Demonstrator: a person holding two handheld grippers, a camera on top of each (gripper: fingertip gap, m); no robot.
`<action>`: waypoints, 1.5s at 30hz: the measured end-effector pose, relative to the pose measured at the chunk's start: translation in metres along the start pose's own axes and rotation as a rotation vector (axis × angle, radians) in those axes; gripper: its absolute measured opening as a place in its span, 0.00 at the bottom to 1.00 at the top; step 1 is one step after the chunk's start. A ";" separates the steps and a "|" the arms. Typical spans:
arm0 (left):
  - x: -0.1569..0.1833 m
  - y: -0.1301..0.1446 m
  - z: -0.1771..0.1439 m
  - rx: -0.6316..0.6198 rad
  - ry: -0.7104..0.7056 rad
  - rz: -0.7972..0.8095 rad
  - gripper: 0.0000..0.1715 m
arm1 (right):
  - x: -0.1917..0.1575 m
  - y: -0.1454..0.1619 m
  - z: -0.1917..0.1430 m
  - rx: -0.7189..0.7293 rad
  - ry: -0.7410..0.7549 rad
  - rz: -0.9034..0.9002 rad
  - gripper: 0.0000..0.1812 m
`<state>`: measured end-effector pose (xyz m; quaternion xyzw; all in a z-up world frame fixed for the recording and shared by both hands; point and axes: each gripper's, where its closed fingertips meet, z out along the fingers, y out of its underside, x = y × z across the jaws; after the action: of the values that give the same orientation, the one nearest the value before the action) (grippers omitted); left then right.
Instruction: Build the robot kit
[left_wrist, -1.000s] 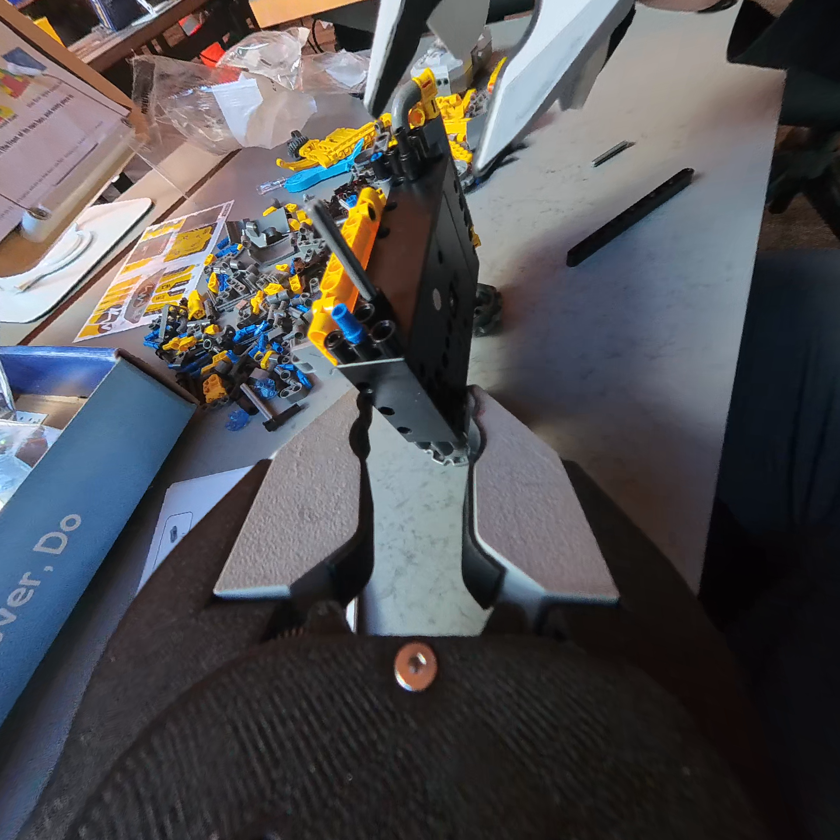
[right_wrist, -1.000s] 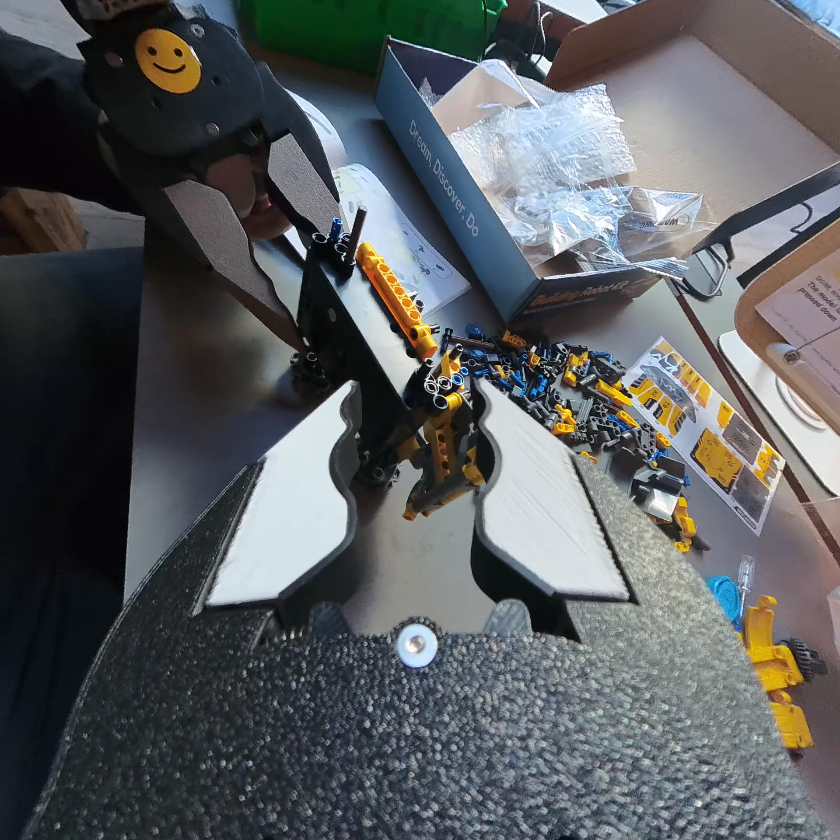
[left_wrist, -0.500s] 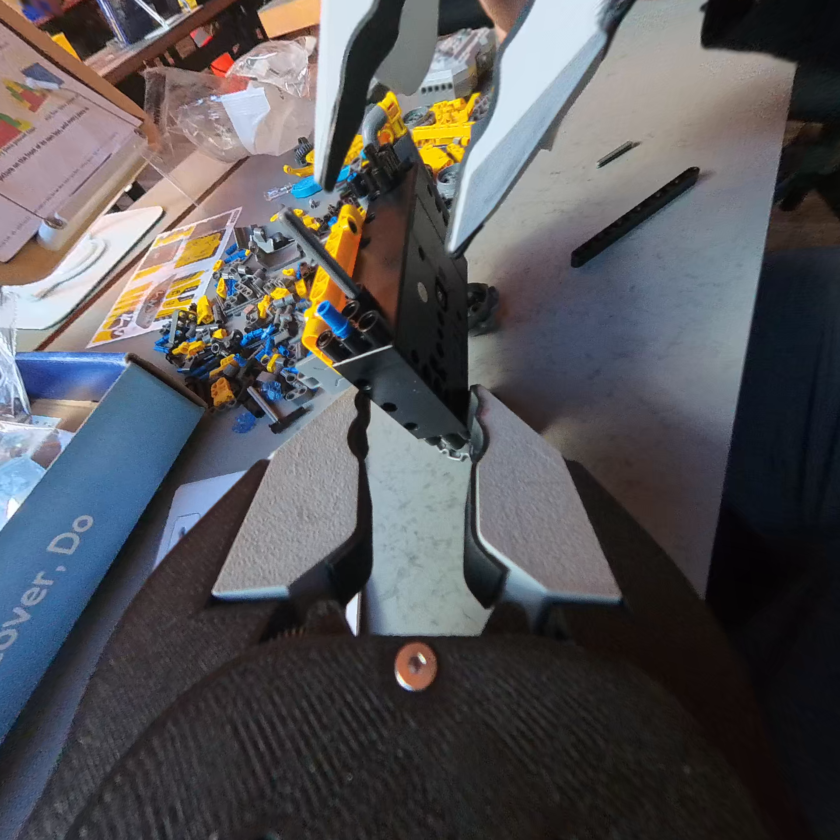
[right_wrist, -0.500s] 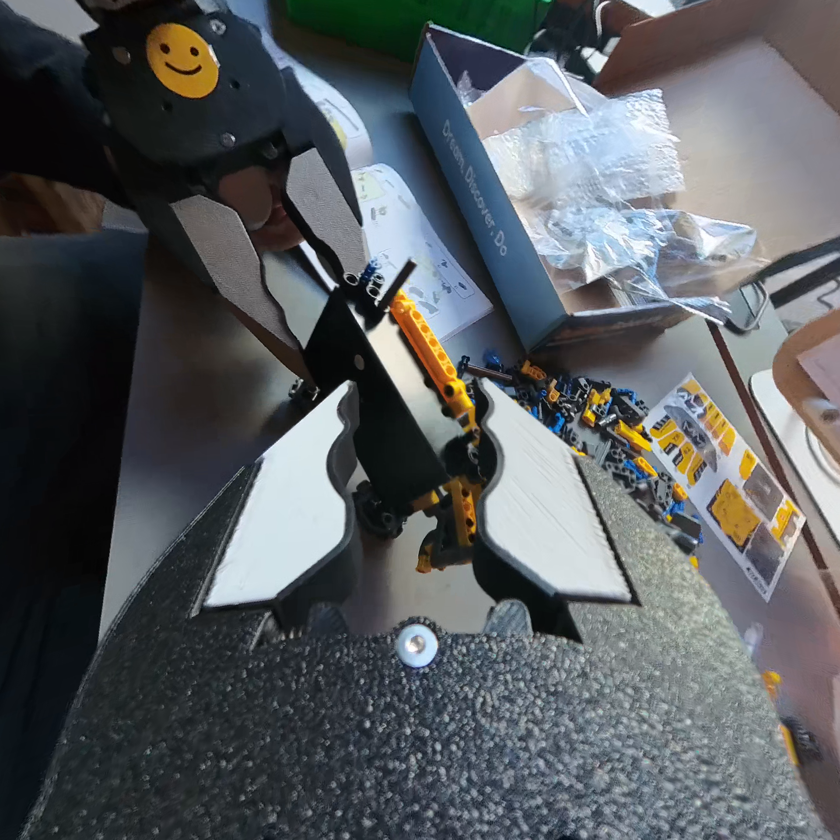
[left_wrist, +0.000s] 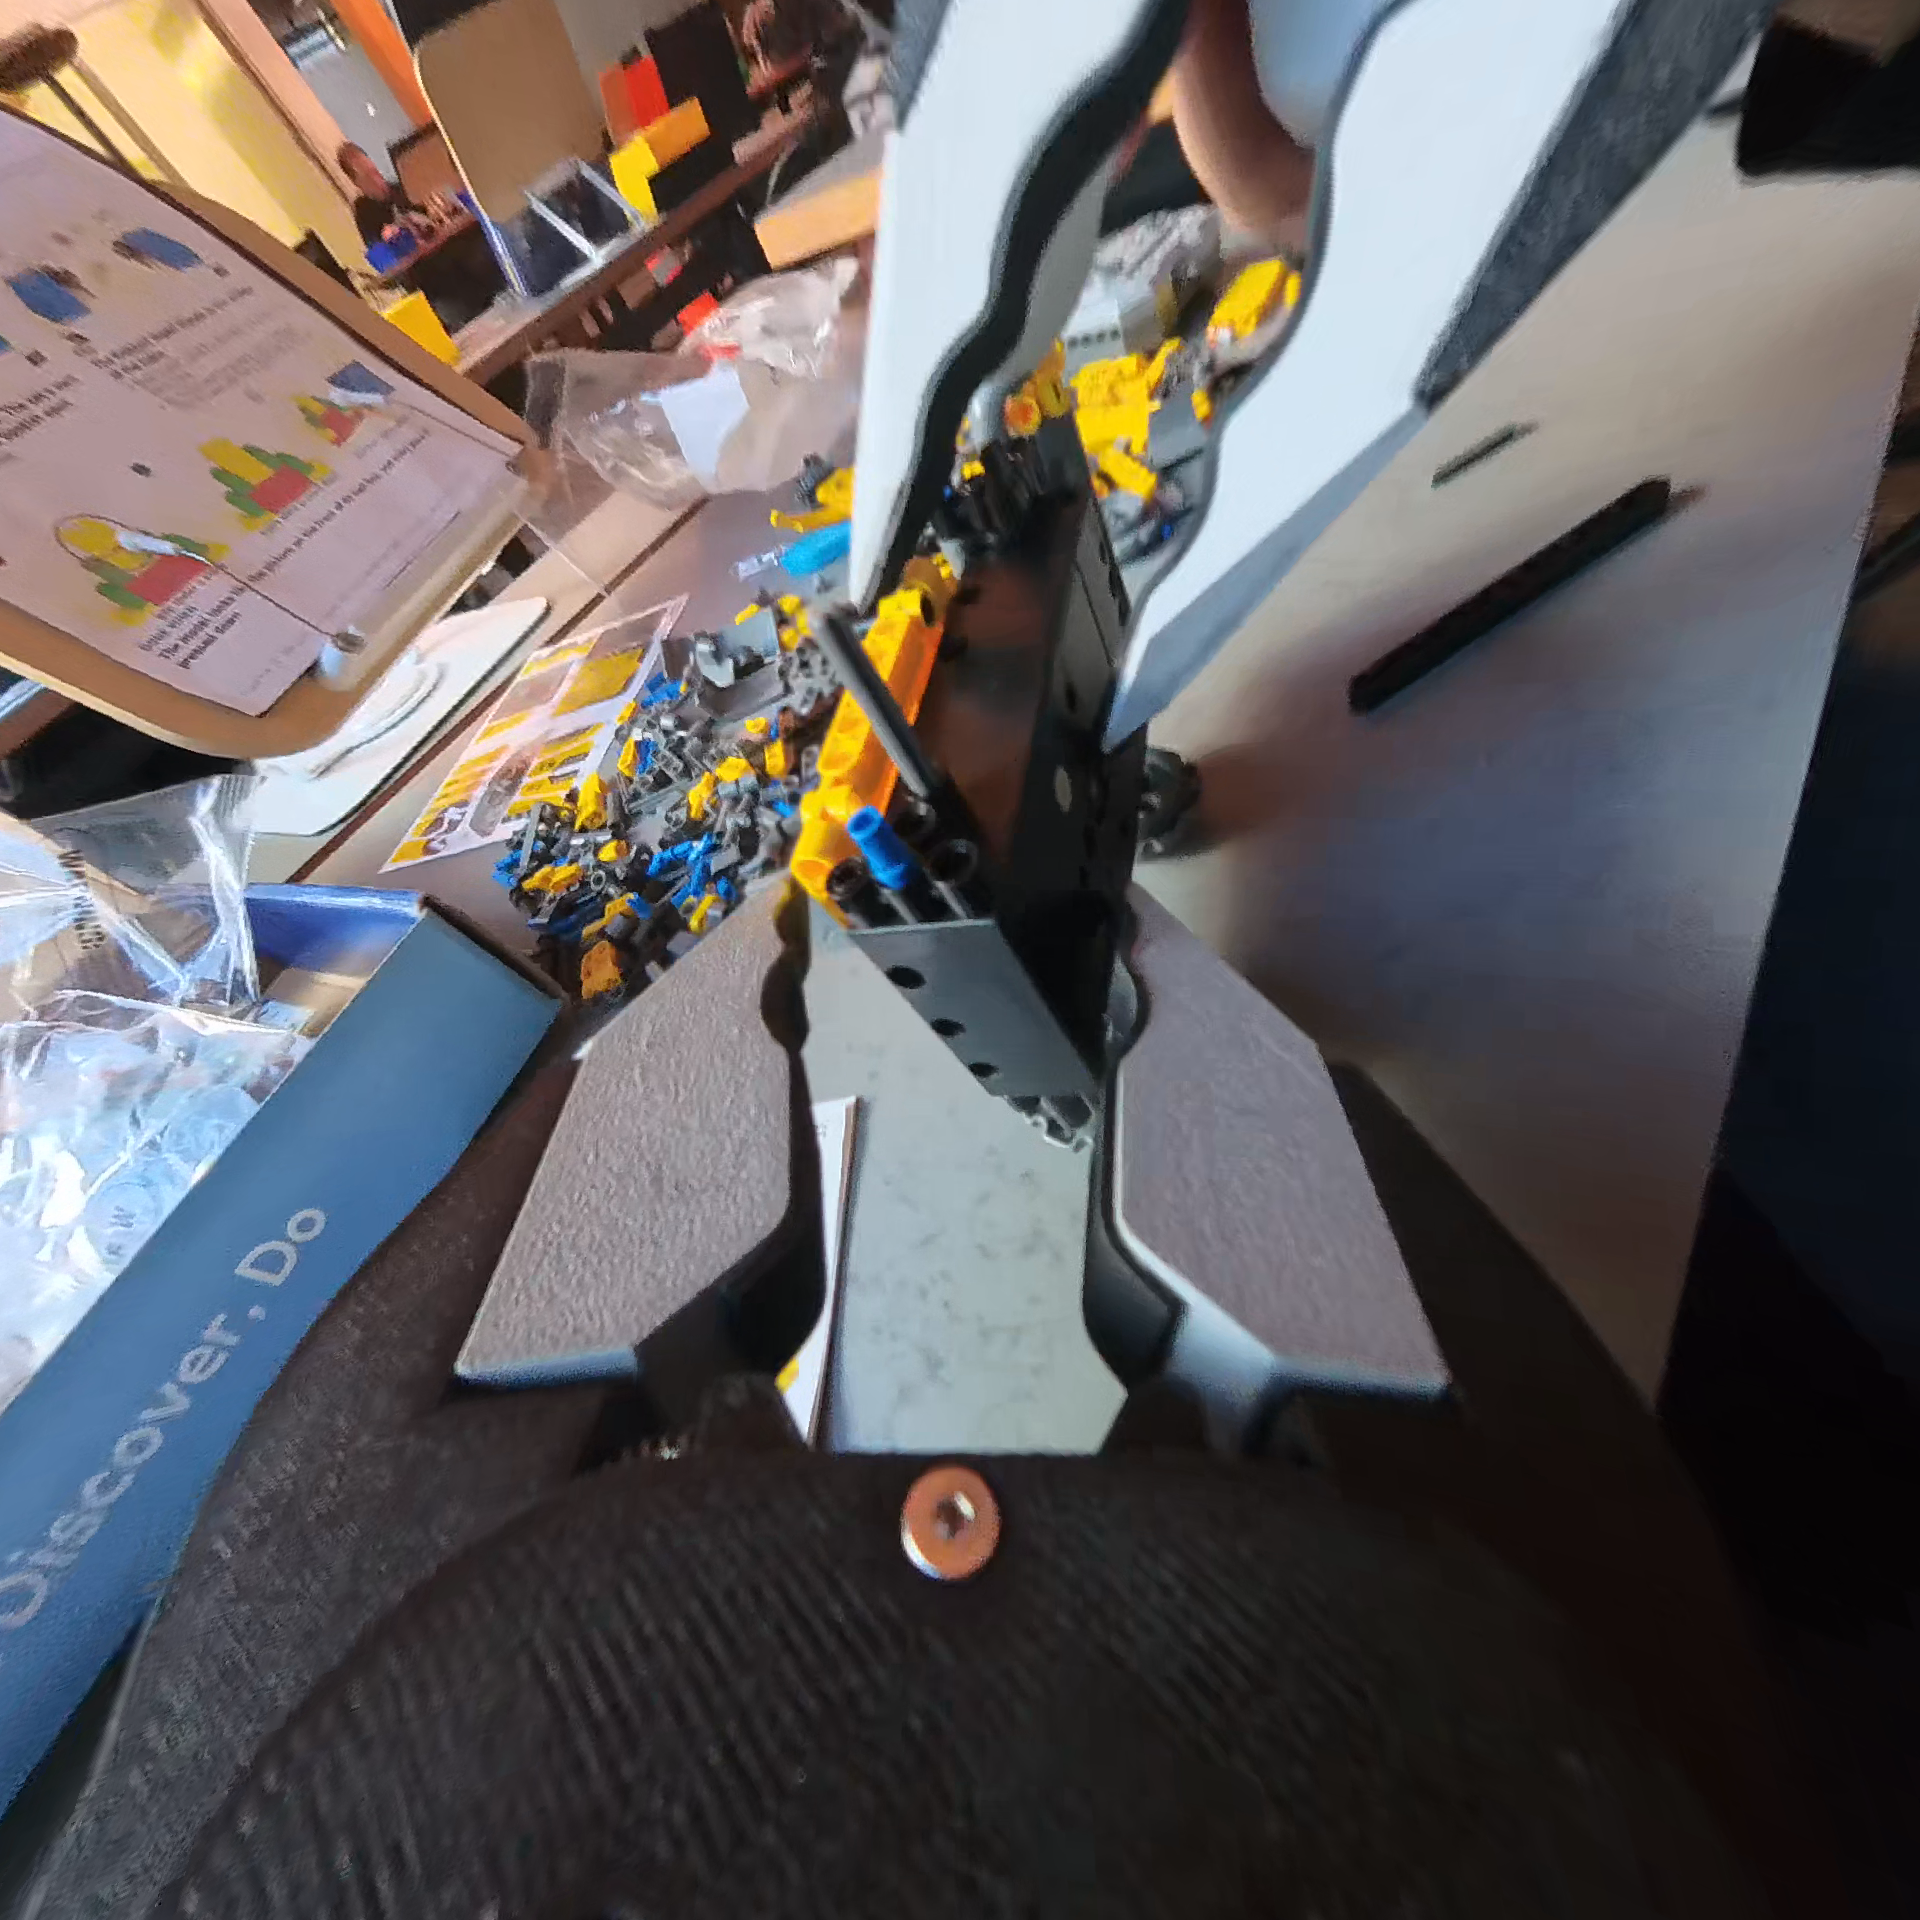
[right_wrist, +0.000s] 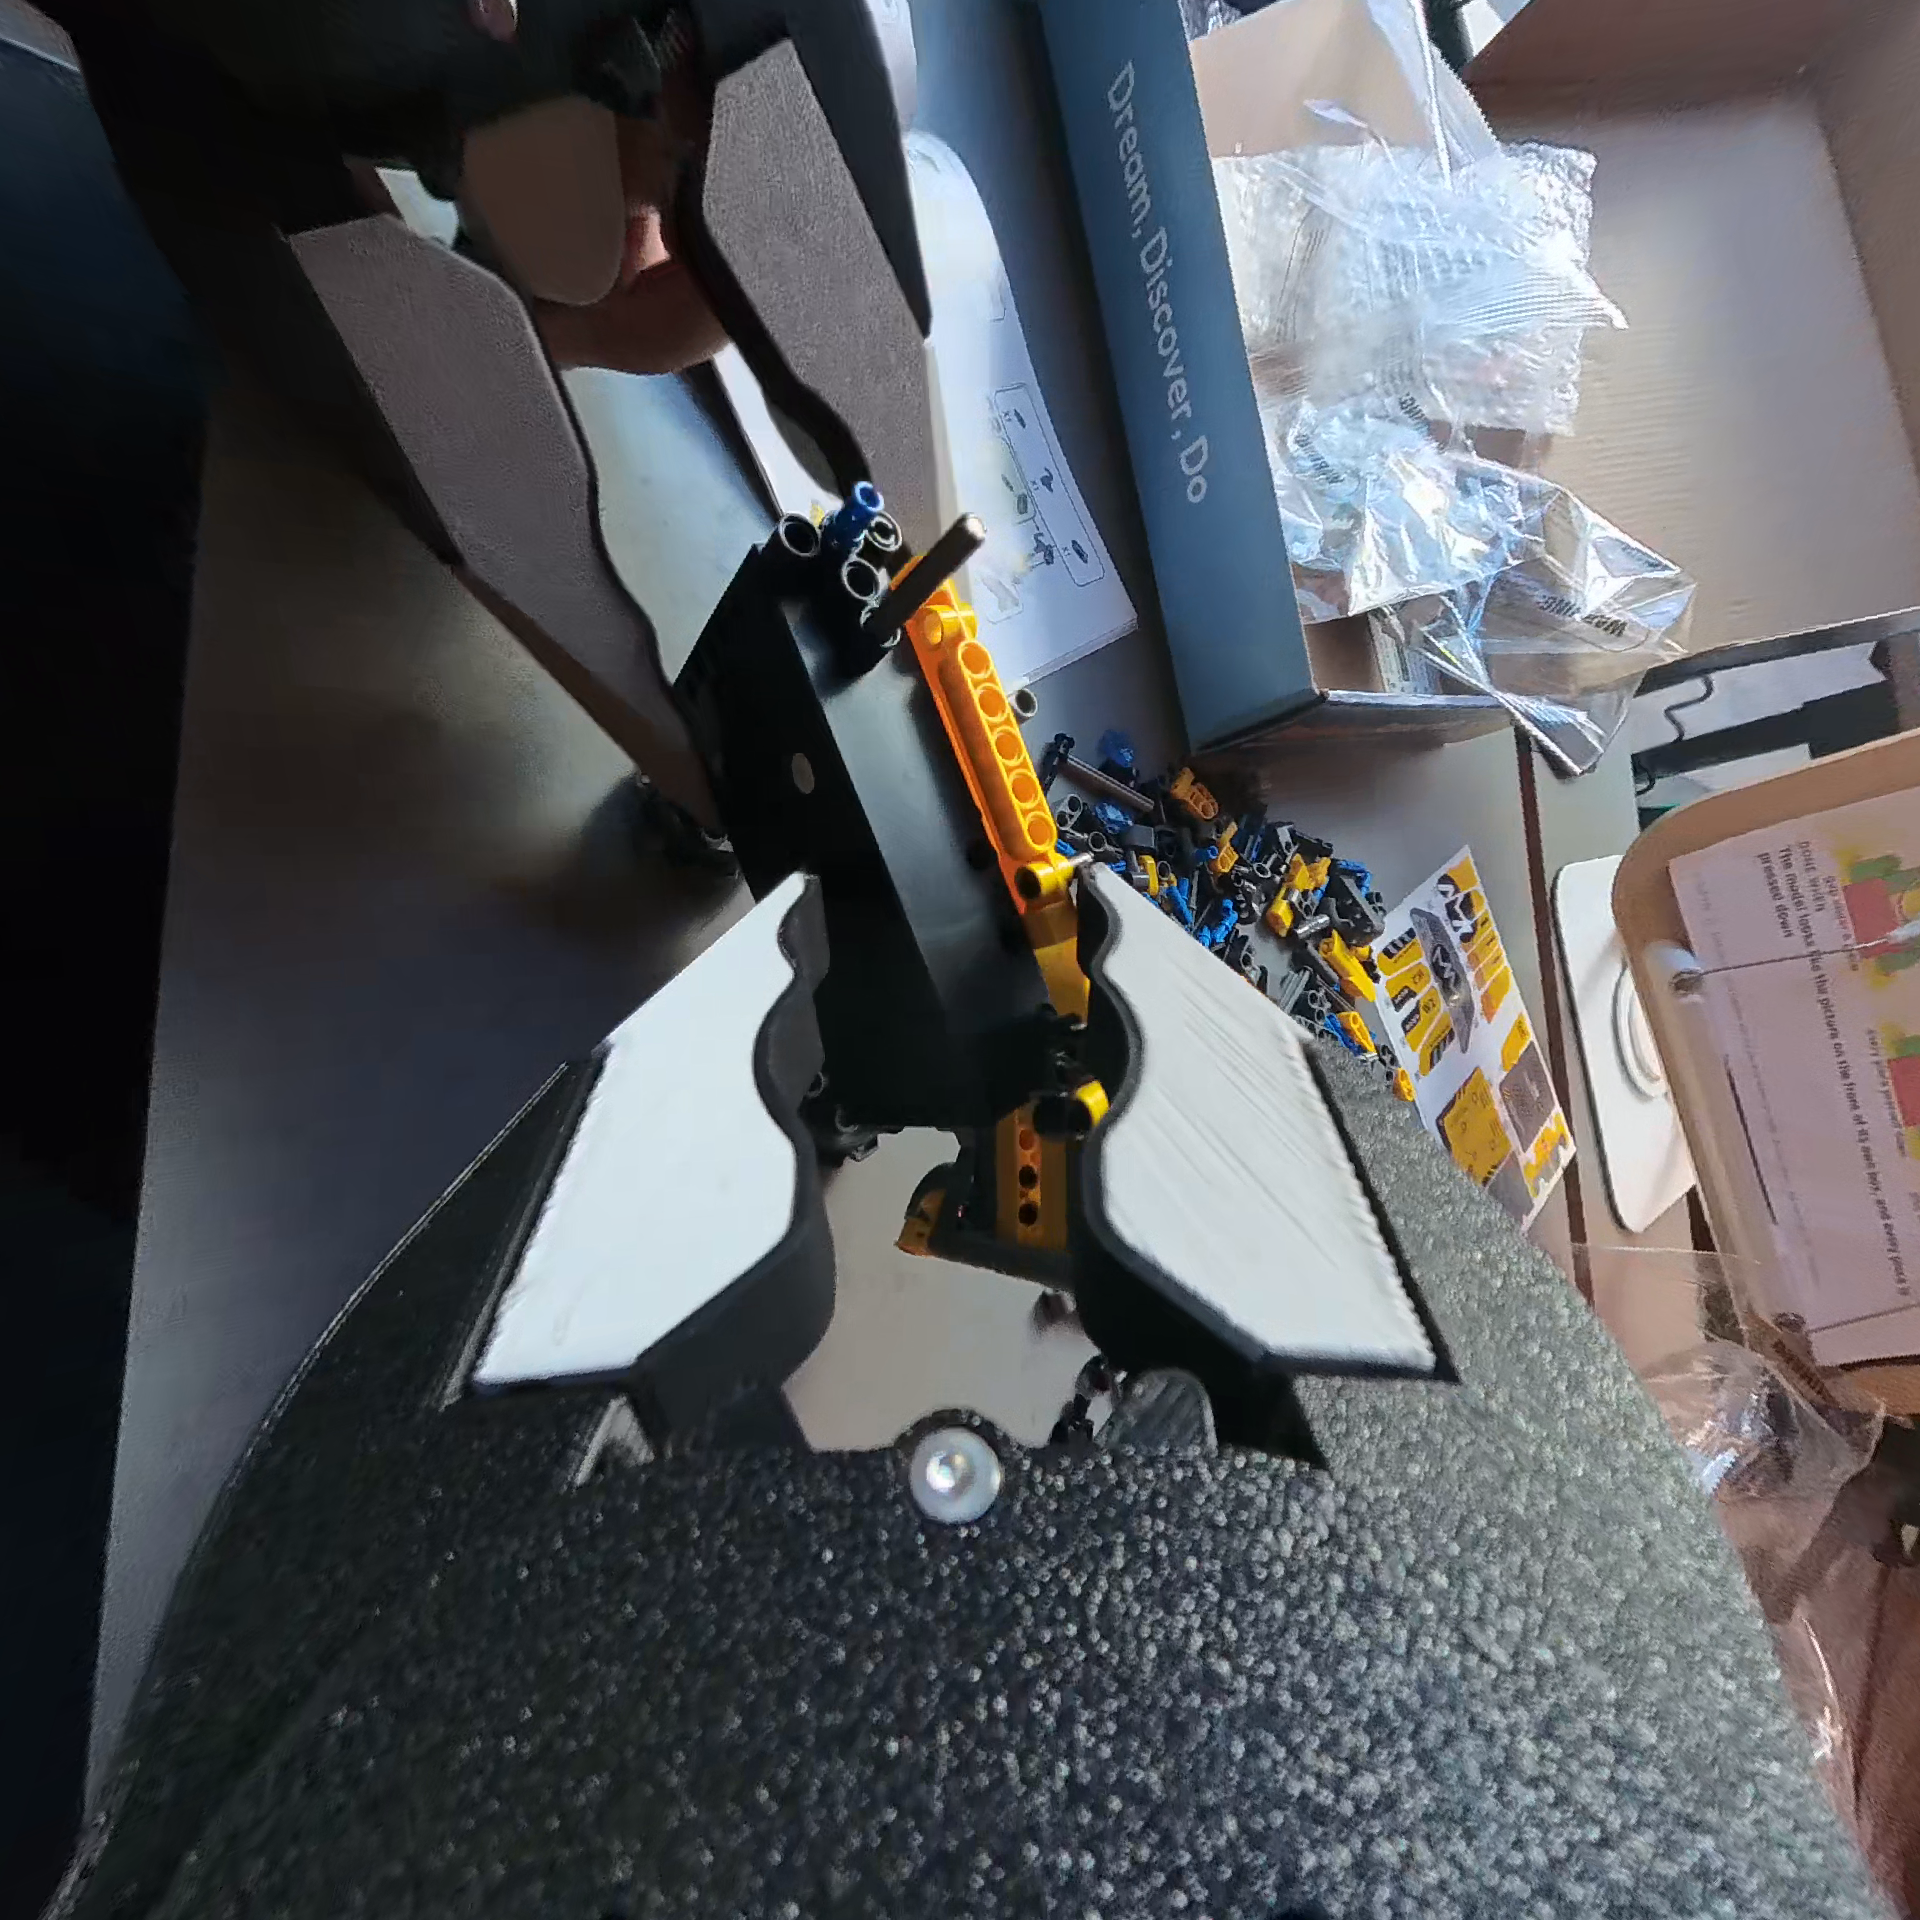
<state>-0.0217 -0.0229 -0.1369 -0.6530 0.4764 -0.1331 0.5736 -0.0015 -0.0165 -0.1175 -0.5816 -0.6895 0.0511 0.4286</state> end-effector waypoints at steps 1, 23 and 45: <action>0.000 -0.002 0.000 0.014 0.017 -0.016 0.31 | 0.000 0.000 -0.001 0.008 0.001 0.001 0.26; 0.008 0.003 0.008 -0.015 0.169 -0.071 0.29 | 0.006 0.004 0.001 0.268 -0.091 0.140 0.28; 0.008 0.008 0.014 -0.064 0.160 -0.076 0.18 | 0.003 0.013 -0.041 0.342 -0.050 0.398 0.24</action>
<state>-0.0113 -0.0192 -0.1514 -0.6759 0.4994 -0.1913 0.5071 0.0349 -0.0277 -0.0979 -0.6232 -0.5533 0.2645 0.4853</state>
